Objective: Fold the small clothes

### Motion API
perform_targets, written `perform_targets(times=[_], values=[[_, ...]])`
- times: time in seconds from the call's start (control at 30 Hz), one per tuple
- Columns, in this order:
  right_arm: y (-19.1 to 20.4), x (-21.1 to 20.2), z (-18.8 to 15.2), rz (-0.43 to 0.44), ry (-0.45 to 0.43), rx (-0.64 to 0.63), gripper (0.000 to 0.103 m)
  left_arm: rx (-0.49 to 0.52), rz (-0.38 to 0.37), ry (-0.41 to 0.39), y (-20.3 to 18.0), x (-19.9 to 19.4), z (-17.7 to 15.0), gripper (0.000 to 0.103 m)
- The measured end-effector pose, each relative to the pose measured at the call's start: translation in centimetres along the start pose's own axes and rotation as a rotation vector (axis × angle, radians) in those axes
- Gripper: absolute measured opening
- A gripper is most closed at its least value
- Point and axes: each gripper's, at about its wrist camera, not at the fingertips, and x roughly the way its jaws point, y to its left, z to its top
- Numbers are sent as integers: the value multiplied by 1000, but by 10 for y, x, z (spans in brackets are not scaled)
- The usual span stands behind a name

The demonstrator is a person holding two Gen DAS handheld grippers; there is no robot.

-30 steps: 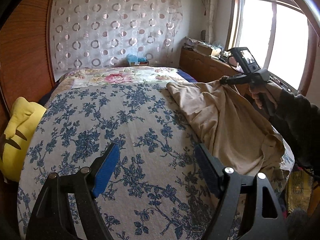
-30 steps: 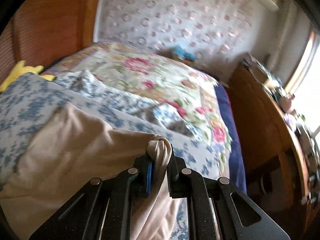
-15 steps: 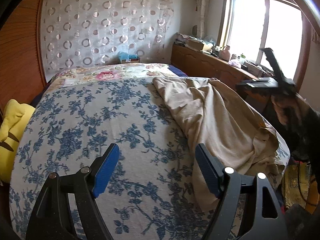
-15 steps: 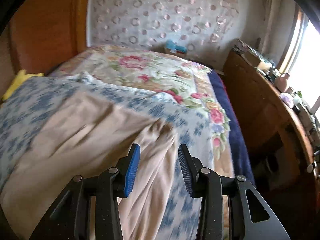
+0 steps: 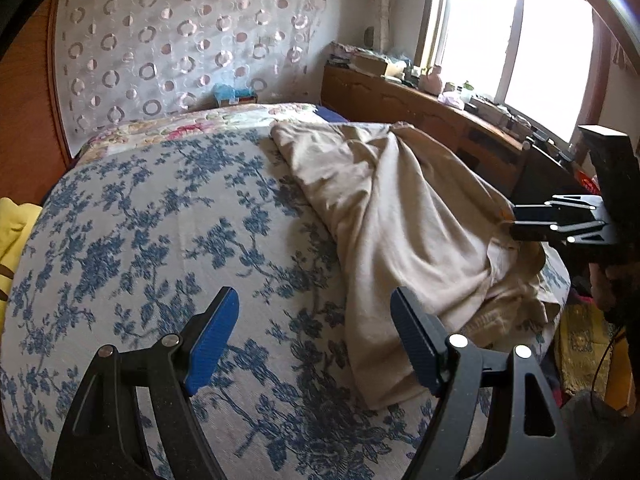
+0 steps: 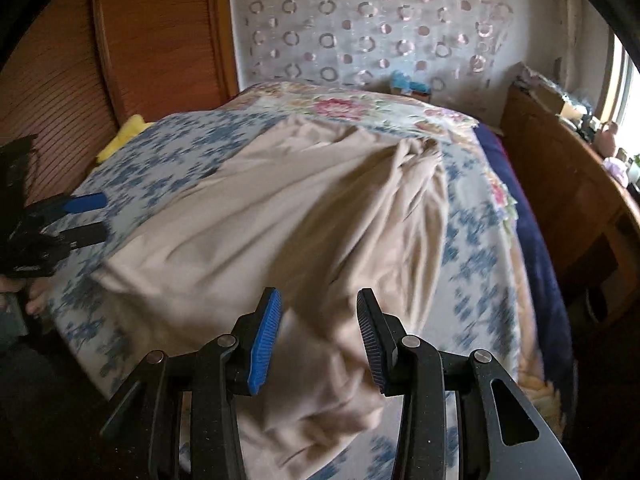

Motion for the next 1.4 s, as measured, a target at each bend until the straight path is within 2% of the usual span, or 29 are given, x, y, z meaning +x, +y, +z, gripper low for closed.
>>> perform_targets(times=[0.13,0.2,0.23,0.27,0.3,0.37,0.53,0.7,0.73,0.8,0.83,0.9,0.97,1.1,1.27,1.4], values=[[-2,-13,-14,-13,39,-6,41,10,-15,33,-4,5,-4,79],[-1,-12,-19,-26,52,-19,41,18,-35,49,-7,8,-5,76],[-3,-13,-20,-25,57,-21,36,21,-35,50,-8,8,-6,75],[-5,-13,-20,-21,63,-20,19,25,-36,51,-9,8,-5,72],[-4,-16,-20,-16,66,-19,10,27,-41,56,-10,8,-6,70],[-1,-21,-20,-10,50,-18,5,25,-44,61,-10,8,-6,70],[-4,-55,-31,-9,8,-13,4,22,-47,75,-10,10,-6,70],[-6,-72,-50,-19,30,-15,4,13,-95,106,-13,17,-8,69],[-7,-72,-54,-24,37,-13,4,16,-98,101,-15,17,-9,65],[-9,-72,-55,-25,45,-2,4,23,-111,107,-17,17,-9,48],[-9,-70,-54,-25,47,2,4,23,-121,112,-18,16,-10,43],[-8,-68,-54,-26,43,6,4,24,-140,127,-20,16,-11,18],[-6,-62,-48,-32,38,3,4,23,-169,143,-24,13,-13,3],[-6,-62,-49,-38,35,-1,4,37,-192,103,-34,-13,-12,2],[-9,-68,-54,-40,59,-21,4,66,-180,50,-42,-38,-5,2],[-10,-64,-62,-42,115,-36,4,73,-111,32,-41,-35,3,2]])
